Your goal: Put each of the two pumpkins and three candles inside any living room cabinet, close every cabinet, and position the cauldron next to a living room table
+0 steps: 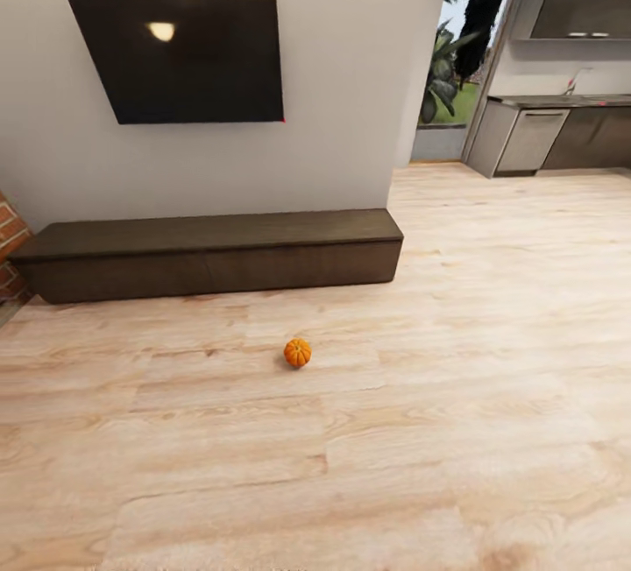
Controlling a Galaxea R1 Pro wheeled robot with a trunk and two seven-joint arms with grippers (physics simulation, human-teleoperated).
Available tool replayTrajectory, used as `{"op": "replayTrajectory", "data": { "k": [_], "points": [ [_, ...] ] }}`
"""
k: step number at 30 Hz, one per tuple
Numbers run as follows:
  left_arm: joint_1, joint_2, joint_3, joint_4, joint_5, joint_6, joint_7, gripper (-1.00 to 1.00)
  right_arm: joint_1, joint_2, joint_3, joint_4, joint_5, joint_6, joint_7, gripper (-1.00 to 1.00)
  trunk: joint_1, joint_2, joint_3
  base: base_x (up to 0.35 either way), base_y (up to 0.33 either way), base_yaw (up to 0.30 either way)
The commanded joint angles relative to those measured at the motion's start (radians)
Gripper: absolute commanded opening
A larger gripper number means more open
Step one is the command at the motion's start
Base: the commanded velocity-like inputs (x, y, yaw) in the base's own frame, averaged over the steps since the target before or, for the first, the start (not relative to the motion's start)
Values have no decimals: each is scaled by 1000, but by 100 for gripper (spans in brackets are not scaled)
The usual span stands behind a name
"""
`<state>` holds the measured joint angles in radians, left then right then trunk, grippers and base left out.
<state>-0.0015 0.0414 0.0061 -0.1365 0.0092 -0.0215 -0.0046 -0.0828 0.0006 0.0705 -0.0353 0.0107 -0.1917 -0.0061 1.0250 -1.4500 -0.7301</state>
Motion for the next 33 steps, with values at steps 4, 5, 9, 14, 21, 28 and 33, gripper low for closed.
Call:
{"op": "replayTrajectory", "data": {
  "k": [4,5,9,14,21,28,33],
  "points": [
    [0,0,0,0,0,0,0,100,0,-1,0,0,0,0,0,100,0,0,-3,0,0,259],
    [0,0,0,0,0,0,0,100,0,-1,0,0,0,0,0,100,0,0,-4,0,0,259],
    [0,0,0,0,0,0,0,100,0,-1,0,0,0,0,0,100,0,0,-8,0,0,259],
    [0,0,0,0,0,0,0,100,0,-1,0,0,0,0,0,100,0,0,-12,0,0,259],
    [0,0,0,0,0,0,0,100,0,-1,0,0,0,0,0,100,0,0,-18,0,0,259],
    [0,0,0,0,0,0,0,100,0,-1,0,0,0,0,0,100,0,0,-24,0,0,259],
    [0,0,0,0,1,0,0,100,0,-1,0,0,0,0,0,100,0,0,-28,0,0,259]
  ]
}}
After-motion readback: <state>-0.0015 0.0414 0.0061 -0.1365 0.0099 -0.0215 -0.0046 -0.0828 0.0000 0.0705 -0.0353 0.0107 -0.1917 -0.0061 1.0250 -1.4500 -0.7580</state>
